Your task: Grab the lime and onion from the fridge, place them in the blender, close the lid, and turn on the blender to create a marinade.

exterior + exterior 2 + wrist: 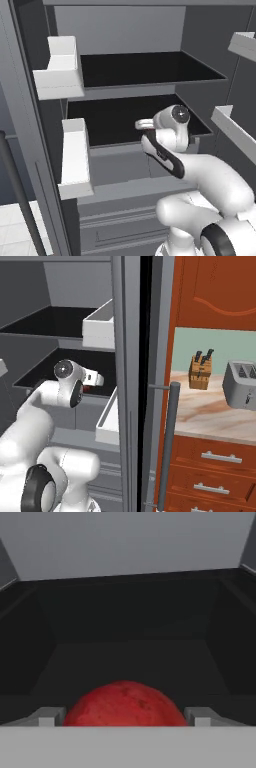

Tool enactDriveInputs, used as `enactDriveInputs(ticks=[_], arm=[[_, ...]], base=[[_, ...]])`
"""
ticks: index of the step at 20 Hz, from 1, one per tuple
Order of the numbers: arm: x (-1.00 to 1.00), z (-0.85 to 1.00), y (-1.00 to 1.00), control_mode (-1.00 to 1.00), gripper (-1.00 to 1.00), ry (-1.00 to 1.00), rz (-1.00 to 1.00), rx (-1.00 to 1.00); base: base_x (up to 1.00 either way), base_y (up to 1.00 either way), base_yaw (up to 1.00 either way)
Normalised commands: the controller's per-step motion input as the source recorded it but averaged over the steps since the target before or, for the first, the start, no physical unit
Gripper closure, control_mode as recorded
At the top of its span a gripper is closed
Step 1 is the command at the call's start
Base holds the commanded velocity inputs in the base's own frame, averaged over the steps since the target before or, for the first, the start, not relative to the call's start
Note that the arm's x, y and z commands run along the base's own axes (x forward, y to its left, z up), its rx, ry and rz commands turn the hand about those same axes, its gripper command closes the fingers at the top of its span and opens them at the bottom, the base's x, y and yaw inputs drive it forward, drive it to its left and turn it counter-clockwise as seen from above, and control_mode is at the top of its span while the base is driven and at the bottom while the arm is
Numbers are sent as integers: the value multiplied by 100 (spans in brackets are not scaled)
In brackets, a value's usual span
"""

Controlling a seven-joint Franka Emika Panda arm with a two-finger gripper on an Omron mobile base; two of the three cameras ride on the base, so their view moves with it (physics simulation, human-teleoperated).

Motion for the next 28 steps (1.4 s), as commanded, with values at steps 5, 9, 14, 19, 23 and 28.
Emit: enactDriveInputs(ticks=[5, 9, 14, 19, 23, 28], arm=[[-100, 100, 1, -100, 100, -5, 2, 0], [-95, 100, 0, -100, 100, 2, 0, -1], [-81, 82, 0, -100, 100, 5, -3, -4], [-63, 46, -2, -100, 100, 6, -6, -3], [-57, 24, -33, -100, 100, 2, -2, 0], [-56, 2, -36, -100, 100, 0, 0, 0]], base=[[0, 0, 0], [0, 0, 0], [0, 0, 0], [0, 0, 0], [0, 0, 0], [0, 0, 0]])
